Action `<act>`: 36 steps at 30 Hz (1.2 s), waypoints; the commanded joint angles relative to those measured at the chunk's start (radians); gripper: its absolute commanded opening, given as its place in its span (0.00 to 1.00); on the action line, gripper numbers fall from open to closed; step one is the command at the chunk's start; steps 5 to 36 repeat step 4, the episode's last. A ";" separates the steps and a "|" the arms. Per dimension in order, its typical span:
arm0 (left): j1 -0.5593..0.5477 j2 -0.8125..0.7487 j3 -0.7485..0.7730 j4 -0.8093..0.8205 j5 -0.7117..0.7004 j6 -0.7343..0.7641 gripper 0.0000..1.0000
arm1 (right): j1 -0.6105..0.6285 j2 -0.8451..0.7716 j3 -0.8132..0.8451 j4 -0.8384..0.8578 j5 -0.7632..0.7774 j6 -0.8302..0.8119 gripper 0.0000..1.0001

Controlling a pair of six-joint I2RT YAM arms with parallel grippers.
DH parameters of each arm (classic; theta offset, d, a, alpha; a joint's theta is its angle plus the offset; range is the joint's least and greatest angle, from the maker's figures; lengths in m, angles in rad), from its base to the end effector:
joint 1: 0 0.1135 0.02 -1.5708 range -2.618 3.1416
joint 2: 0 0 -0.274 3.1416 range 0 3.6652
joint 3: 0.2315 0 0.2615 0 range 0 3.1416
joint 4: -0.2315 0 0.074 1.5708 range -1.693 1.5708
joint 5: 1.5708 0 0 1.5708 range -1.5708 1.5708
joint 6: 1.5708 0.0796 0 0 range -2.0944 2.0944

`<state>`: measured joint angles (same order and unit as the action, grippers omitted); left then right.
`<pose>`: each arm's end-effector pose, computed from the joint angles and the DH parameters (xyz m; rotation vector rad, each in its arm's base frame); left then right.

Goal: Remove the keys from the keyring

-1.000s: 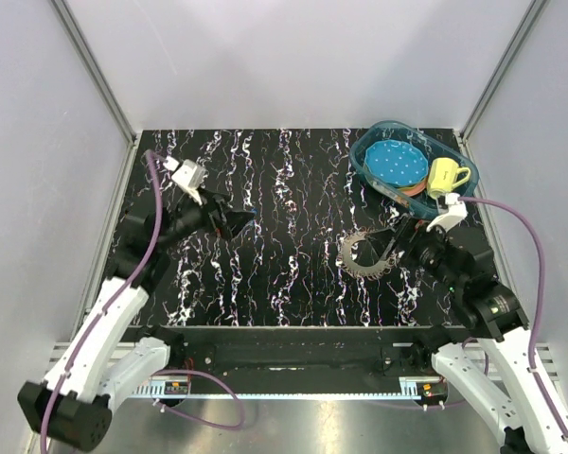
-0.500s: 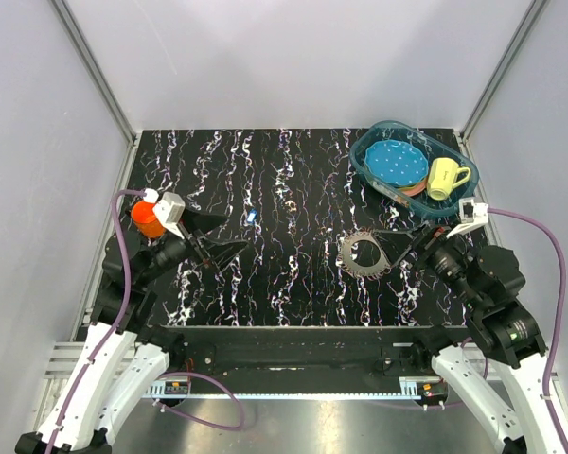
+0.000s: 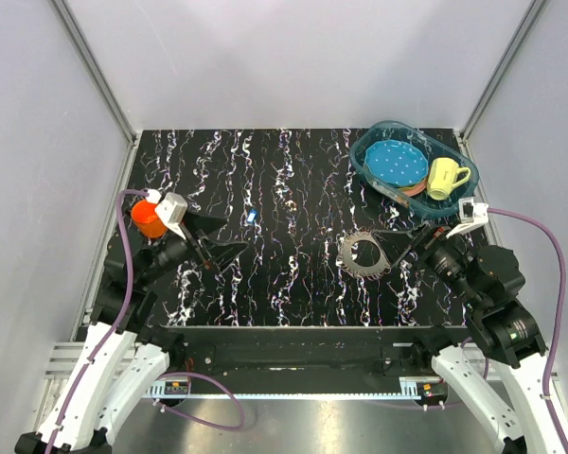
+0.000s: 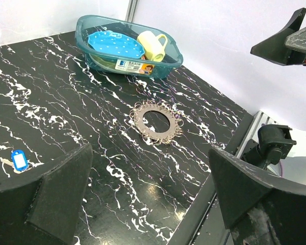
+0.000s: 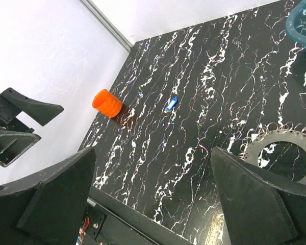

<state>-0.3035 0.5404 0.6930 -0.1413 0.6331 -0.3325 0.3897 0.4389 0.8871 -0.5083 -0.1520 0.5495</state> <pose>0.1440 -0.0945 0.3540 0.4961 1.5734 -0.9825 0.1136 0.0597 0.3851 0.0141 1.6979 0.8367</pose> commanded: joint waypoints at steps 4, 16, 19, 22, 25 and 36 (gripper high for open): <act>0.001 0.016 0.056 0.008 -0.019 0.018 0.99 | -0.003 -0.015 0.010 0.019 -0.011 -0.002 1.00; 0.001 0.016 0.056 0.008 -0.019 0.018 0.99 | -0.003 -0.015 0.010 0.019 -0.011 -0.002 1.00; 0.001 0.016 0.056 0.008 -0.019 0.018 0.99 | -0.003 -0.015 0.010 0.019 -0.011 -0.002 1.00; 0.001 0.016 0.056 0.008 -0.019 0.018 0.99 | -0.003 -0.015 0.010 0.019 -0.011 -0.002 1.00; 0.001 0.016 0.056 0.008 -0.019 0.018 0.99 | -0.003 -0.015 0.010 0.019 -0.011 -0.002 1.00; 0.001 0.016 0.056 0.008 -0.019 0.018 0.99 | -0.003 -0.015 0.010 0.019 -0.011 -0.002 1.00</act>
